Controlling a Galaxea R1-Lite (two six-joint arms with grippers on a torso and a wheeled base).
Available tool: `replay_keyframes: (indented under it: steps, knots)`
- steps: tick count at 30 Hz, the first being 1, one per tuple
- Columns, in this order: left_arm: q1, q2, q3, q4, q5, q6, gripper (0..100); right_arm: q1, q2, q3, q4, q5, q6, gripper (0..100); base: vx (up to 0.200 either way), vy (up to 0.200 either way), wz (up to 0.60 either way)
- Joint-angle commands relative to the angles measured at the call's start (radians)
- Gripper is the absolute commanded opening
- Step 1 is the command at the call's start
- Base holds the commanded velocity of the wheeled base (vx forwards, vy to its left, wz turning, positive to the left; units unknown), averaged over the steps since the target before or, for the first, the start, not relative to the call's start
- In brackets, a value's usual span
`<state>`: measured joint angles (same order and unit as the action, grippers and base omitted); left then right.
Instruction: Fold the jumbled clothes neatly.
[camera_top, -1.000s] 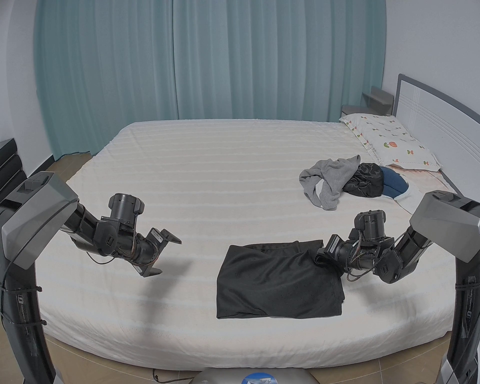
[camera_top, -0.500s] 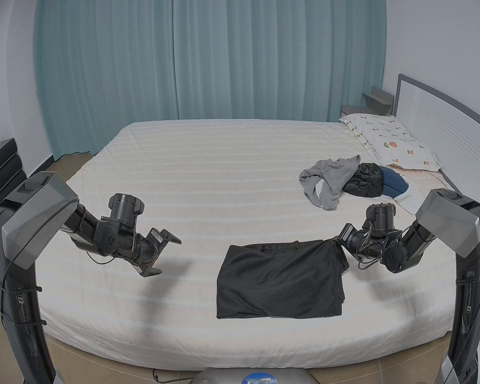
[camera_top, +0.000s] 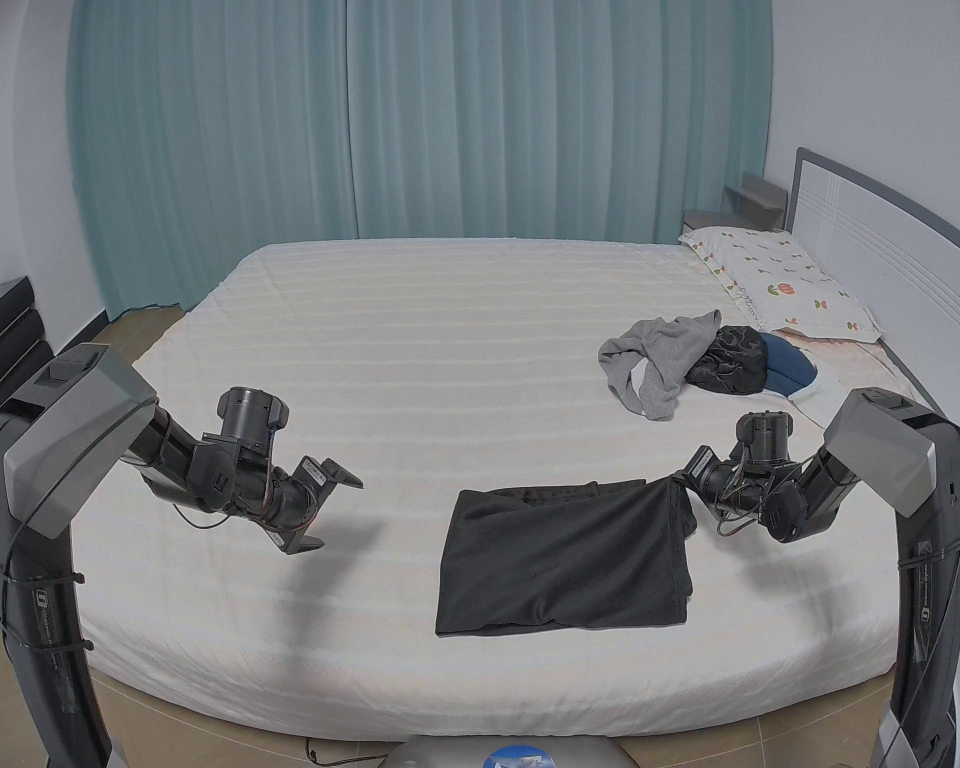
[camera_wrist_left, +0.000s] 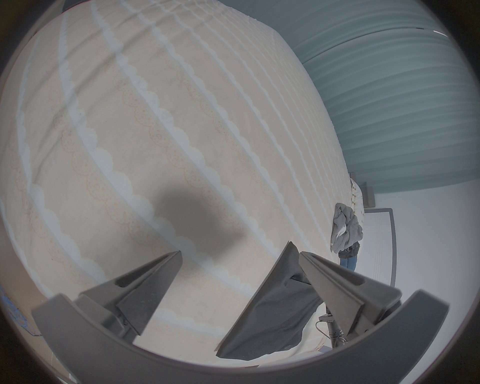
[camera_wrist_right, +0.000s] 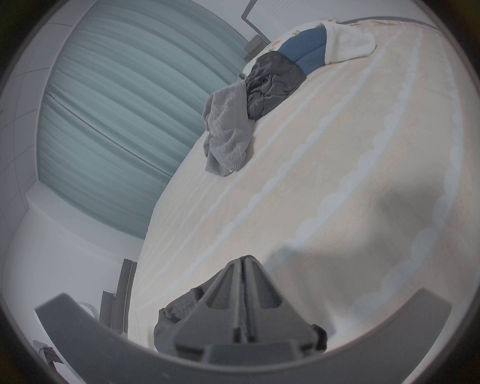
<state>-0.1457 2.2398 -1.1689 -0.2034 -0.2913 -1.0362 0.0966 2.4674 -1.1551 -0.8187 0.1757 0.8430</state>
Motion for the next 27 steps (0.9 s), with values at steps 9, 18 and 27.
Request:
replay_keyframes:
  steps: [9, 18, 27]
  knots:
    - [0.000, 0.001, 0.000, 0.001, 0.000, -0.001, 100, -0.028, -0.166, 0.186, -0.002, 0.128, -0.007, 100, 0.000, 0.000, 0.00]
    - [0.000, 0.001, 0.000, 0.001, 0.000, -0.001, 100, 0.000, -0.285, 0.528, -0.048, 0.320, -0.259, 100, 0.000, 0.000, 0.00]
    - [0.000, 0.004, -0.001, -0.001, 0.009, -0.002, 100, 0.041, -0.283, 0.600, -0.060, 0.321, -0.394, 100, -0.022, 0.000, 0.00]
